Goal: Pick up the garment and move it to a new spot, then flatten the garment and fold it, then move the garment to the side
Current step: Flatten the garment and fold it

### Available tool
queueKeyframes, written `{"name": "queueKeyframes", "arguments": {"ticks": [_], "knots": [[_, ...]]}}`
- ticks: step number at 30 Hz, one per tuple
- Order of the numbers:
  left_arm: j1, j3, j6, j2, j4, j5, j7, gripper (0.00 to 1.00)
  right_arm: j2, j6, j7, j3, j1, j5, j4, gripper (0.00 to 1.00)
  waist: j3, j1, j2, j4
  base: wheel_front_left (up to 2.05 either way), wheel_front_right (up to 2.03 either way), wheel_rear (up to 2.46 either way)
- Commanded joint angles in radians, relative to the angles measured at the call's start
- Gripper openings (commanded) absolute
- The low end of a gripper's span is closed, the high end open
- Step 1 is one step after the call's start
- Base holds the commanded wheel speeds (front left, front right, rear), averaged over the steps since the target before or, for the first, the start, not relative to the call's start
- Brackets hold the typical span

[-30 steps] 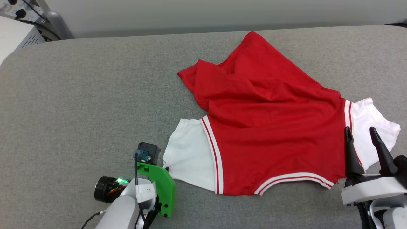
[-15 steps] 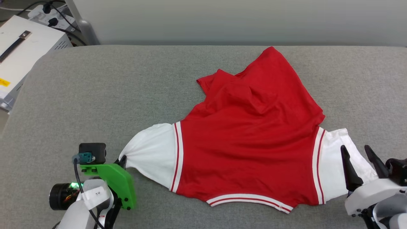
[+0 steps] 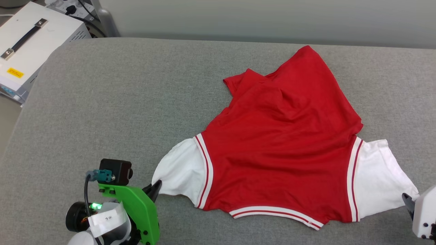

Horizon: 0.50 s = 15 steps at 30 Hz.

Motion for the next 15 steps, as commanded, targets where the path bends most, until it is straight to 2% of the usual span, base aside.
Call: {"name": "queueKeyframes", "arguments": {"ticks": [1,5,15], "knots": [[0.014,-0.001,0.006,0.005,-0.015,0.002,0.006,0.00,-0.010,-0.001,0.026,-0.004,-0.021,-0.007,-0.004,1.00,0.013,0.0000,0.0120,0.007,0.00,0.00,0.00],[0.012,-0.006,0.011,0.010,-0.047,0.004,0.021,0.00,-0.021,-0.001,0.063,-0.006,-0.046,-0.020,0.021,1.00,0.034,0.0000,0.0120,0.015,0.00,0.00,0.00],[-0.003,-0.007,0.015,0.016,-0.060,0.001,0.025,0.00,-0.001,-0.001,0.041,0.039,-0.065,-0.028,0.128,1.00,0.062,0.0000,0.0120,0.024,0.00,0.00,0.00]]}}
